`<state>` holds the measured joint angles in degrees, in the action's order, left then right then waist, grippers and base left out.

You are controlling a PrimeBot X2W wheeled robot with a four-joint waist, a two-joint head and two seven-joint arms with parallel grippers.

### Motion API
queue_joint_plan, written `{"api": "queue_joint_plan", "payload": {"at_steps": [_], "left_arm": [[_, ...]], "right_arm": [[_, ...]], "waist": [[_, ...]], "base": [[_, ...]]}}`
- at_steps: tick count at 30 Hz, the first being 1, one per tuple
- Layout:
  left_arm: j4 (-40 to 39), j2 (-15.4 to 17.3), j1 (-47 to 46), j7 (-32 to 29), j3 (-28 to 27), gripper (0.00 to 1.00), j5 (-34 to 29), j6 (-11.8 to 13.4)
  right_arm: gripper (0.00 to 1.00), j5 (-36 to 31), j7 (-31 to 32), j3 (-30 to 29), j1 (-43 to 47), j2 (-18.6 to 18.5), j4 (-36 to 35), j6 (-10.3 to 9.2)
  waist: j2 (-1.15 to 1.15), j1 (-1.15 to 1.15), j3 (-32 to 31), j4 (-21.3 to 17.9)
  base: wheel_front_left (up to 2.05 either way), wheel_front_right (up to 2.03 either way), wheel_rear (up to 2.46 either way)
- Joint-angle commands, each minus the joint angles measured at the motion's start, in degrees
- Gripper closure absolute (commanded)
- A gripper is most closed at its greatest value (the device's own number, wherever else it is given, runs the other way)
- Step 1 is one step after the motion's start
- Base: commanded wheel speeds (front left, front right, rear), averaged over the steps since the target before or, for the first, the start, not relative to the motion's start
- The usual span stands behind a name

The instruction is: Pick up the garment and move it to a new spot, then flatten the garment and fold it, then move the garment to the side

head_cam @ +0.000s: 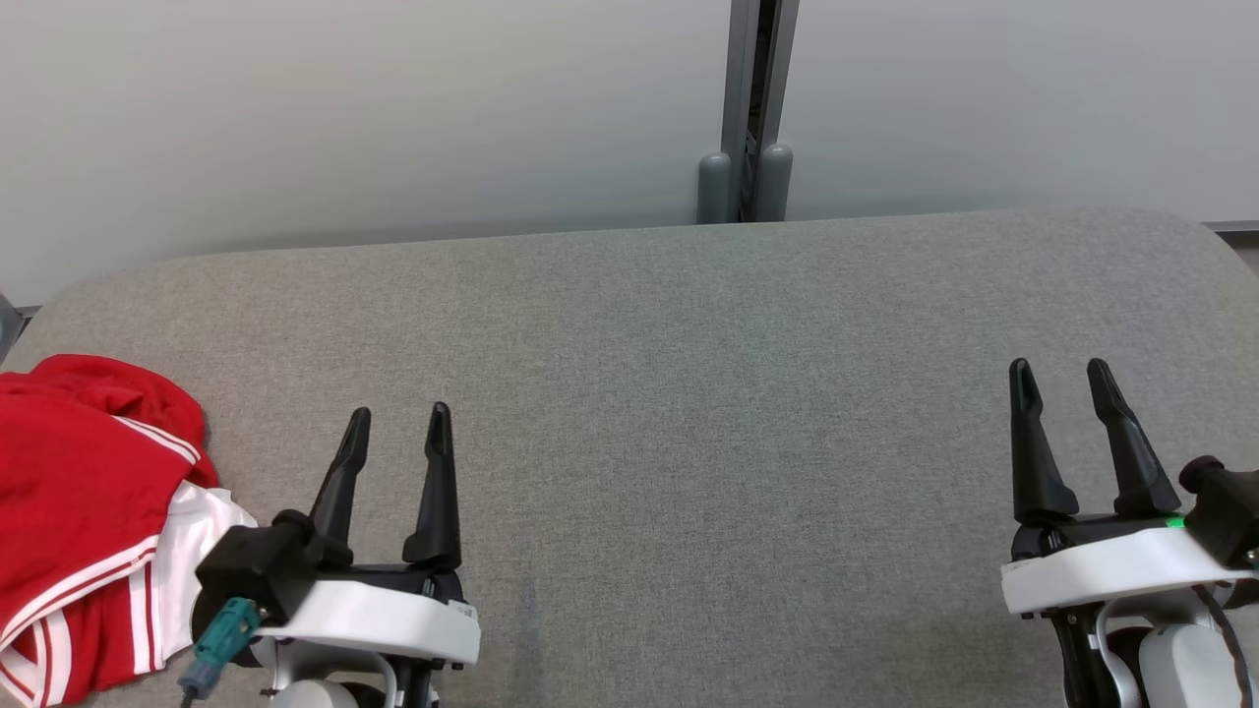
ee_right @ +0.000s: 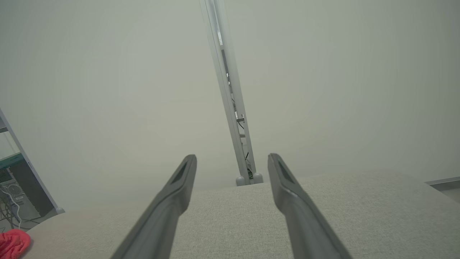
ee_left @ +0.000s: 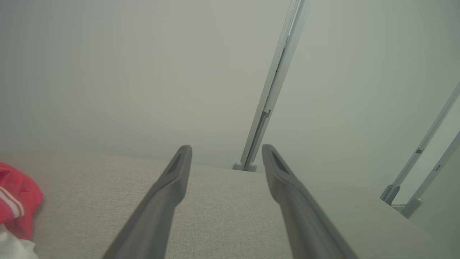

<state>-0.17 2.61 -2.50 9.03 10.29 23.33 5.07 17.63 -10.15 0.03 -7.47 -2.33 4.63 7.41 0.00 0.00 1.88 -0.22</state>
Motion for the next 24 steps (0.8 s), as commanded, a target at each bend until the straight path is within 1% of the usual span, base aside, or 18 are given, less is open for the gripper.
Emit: {"api": "queue_joint_plan", "payload": {"at_steps": [1,3,6,10,15,24], "left_arm": [[-0.26,0.26,0.04,0.69,0.78,0.0,-2.52,1.08],[0.31,0.27,0.42,0.94,1.29,0.0,-3.88,2.09],[1.48,0.69,0.27,1.37,2.57,0.0,-6.27,2.76],[3.19,0.85,0.57,1.98,3.54,0.0,-7.99,3.65],[5.03,0.8,0.94,2.69,4.05,0.0,-9.47,4.27],[5.31,0.61,1.53,3.74,4.41,0.0,-12.29,4.81]], "right_arm": [[0.0,-1.79,-0.79,0.01,0.12,-0.57,0.14,0.09],[0.0,-2.83,-0.94,0.07,0.23,-0.59,0.7,0.09],[0.0,-4.15,-1.34,0.21,0.3,-0.6,1.78,0.09],[0.0,-5.37,-1.77,0.58,0.36,-0.63,3.28,0.09],[0.0,-6.44,-2.32,0.96,0.46,-0.66,4.95,0.1],[0.0,-9.18,-3.18,1.84,0.07,-0.69,7.01,0.11]], "waist": [[0.0,0.0,0.04,0.03],[0.0,0.0,0.09,0.04],[0.0,0.0,0.14,-0.01],[0.0,0.0,0.14,-0.04],[0.0,0.0,-0.01,-0.17],[0.0,0.0,-0.2,-0.38]], "base": [[0.0,0.0,0.0],[0.0,0.0,0.0],[0.0,0.0,0.0],[0.0,0.0,0.0],[0.0,0.0,0.0],[0.0,0.0,0.0]]}}
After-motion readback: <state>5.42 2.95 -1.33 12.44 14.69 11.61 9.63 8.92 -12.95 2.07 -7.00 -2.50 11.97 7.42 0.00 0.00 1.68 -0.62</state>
